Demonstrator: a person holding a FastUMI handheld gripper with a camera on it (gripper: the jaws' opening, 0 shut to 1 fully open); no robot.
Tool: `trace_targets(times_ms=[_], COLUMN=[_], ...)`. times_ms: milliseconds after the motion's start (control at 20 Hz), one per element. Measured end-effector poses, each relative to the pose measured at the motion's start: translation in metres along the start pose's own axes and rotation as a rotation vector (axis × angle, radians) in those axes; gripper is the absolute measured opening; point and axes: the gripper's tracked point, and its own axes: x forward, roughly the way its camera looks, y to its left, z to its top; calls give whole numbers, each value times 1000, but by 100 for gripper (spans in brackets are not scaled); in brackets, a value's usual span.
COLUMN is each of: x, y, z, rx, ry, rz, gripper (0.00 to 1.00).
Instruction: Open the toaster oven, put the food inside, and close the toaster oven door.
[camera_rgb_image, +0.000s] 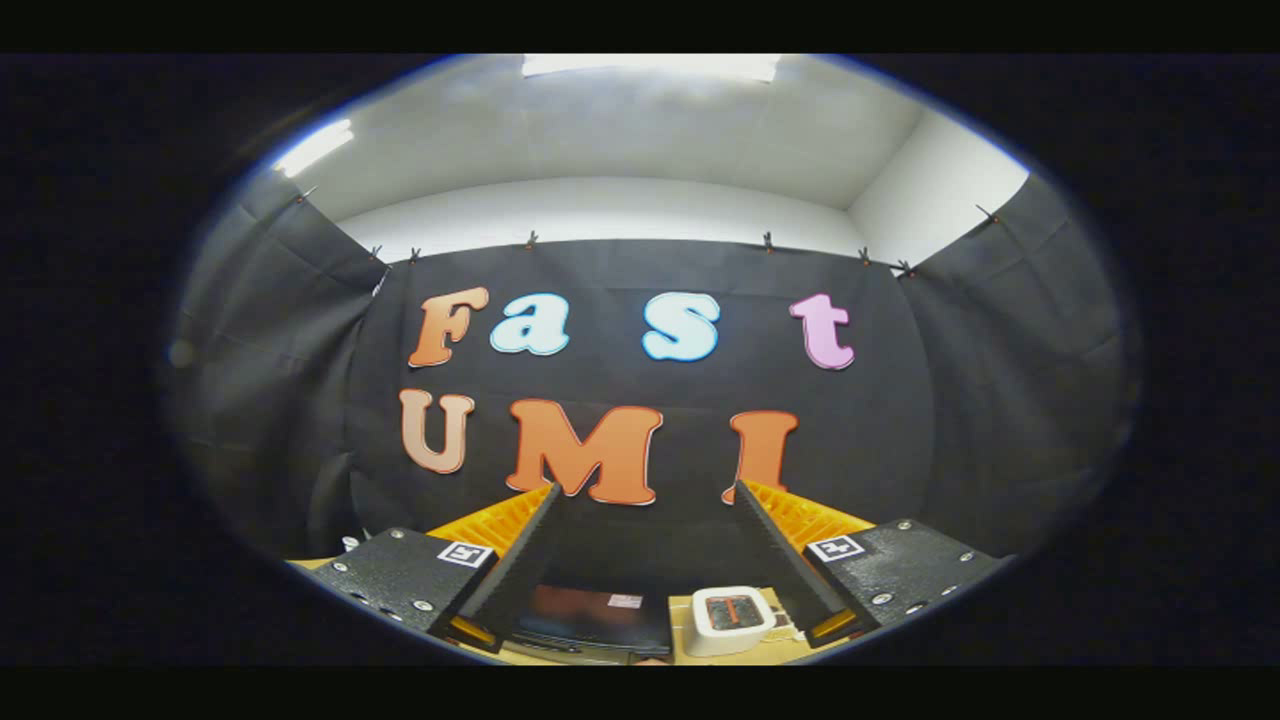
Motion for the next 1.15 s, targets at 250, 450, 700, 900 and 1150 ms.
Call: trace_targets(times_ms=[250,450,700,900,1150], x=[-12,-18,-23,-26,-29], y=[-2,-2,-6,-9,-11], z=[16,17,16,16,22], rx=[9,24,33,33,36], ry=[-30,-28,-5,10,-1], rz=[16,24,11,10,16], gripper=[98,99,99,99,99])
